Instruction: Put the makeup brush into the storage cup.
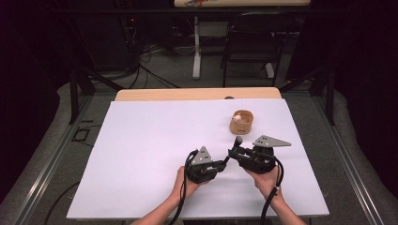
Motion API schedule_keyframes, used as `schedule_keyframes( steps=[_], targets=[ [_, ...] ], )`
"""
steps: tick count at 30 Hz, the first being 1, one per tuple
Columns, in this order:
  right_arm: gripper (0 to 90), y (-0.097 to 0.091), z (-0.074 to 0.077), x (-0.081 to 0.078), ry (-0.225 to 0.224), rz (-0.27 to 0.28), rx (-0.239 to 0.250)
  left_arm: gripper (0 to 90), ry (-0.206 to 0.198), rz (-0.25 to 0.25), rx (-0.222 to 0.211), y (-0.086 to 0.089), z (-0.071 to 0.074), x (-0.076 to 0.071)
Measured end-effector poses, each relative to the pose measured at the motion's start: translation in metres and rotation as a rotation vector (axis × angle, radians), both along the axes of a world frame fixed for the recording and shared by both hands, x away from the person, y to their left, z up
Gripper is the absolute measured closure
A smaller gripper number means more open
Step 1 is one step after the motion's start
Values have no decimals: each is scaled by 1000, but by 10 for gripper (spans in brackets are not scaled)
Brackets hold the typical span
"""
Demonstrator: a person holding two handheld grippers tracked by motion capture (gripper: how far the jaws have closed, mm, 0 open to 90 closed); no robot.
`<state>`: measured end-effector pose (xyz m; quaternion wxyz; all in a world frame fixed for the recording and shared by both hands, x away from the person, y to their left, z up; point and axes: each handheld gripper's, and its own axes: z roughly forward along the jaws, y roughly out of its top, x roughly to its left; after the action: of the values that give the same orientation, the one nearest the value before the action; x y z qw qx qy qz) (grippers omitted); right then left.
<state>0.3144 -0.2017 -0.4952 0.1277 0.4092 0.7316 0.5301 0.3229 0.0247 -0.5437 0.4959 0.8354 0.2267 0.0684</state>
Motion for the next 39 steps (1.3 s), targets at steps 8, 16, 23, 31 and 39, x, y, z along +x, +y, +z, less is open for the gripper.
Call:
schedule_keyframes(
  steps=[8, 16, 23, 31, 39],
  targets=[
    [757, -2, 0, -1, 3, 14, 51, 783, -6, -1, 11, -6, 0, -1],
    [775, 1, 4, -4, -18, 32, 32, 595, 5, -14, 47, -7, 2, -2],
    [774, -2, 8, -6, -48, 17, -11, 340, 19, 8, 62, 3, 11, -4],
    [774, -6, 13, -9, -82, -1, -48, 149, -24, 18, 75, 16, 25, -14],
    [774, -8, 17, -11, -112, -5, -79, 45, -33, 30, 96, 38, 32, -20]
  ],
)
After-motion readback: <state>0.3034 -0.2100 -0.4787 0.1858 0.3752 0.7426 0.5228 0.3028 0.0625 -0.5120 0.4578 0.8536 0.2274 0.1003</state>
